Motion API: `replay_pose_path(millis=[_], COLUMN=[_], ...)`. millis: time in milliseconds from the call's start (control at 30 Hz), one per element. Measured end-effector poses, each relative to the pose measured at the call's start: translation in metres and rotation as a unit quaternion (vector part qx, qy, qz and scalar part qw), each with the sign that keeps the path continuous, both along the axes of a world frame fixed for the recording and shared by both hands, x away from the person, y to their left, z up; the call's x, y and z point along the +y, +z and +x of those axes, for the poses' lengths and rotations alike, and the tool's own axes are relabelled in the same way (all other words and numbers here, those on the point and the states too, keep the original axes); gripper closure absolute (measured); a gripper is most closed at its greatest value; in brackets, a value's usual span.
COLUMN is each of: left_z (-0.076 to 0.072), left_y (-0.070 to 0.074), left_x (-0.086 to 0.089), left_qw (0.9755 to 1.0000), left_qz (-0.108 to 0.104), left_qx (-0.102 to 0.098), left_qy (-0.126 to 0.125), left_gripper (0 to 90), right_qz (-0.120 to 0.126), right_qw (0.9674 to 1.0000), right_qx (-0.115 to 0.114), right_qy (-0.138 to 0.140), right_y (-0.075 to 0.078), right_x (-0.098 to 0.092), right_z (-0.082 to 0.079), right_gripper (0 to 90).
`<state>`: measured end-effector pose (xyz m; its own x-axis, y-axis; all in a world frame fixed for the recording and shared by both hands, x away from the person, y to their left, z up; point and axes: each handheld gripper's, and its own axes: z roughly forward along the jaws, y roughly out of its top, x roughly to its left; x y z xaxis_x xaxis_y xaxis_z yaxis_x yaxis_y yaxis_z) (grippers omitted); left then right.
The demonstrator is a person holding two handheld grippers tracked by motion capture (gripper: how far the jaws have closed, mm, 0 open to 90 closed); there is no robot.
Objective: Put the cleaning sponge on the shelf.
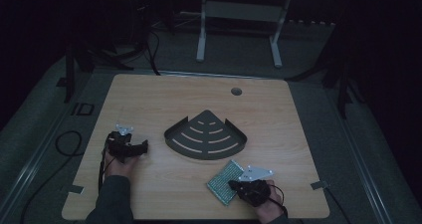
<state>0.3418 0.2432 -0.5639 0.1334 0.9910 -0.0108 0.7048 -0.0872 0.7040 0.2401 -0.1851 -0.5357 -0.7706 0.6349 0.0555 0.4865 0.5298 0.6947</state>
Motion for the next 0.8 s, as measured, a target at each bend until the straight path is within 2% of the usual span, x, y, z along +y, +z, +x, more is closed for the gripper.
replay_pose_path(millis=[433,500,800], left_z=[0.000,0.000,0.000], left_y=[0.000,0.000,0.000], left_x=[0.000,0.000,0.000], left_qw=[1.0000,1.0000,1.0000], left_qz=[0.000,0.000,0.000], left_qx=[0.000,0.000,0.000], left_qy=[0.000,0.000,0.000], left_gripper=[11.5,11.5,11.5], right_qz=[-0.013,-0.014,-0.018], right_qw=[0.9988,0.9979,0.9954], right_qx=[-0.001,-0.001,-0.002], right_qy=[-0.048,-0.063,-0.094], right_y=[0.002,0.003,0.004], right_x=[-0.028,-0.036,-0.060], right_z=[0.003,0.006,0.016], right_gripper=[89.5,89.1,87.2])
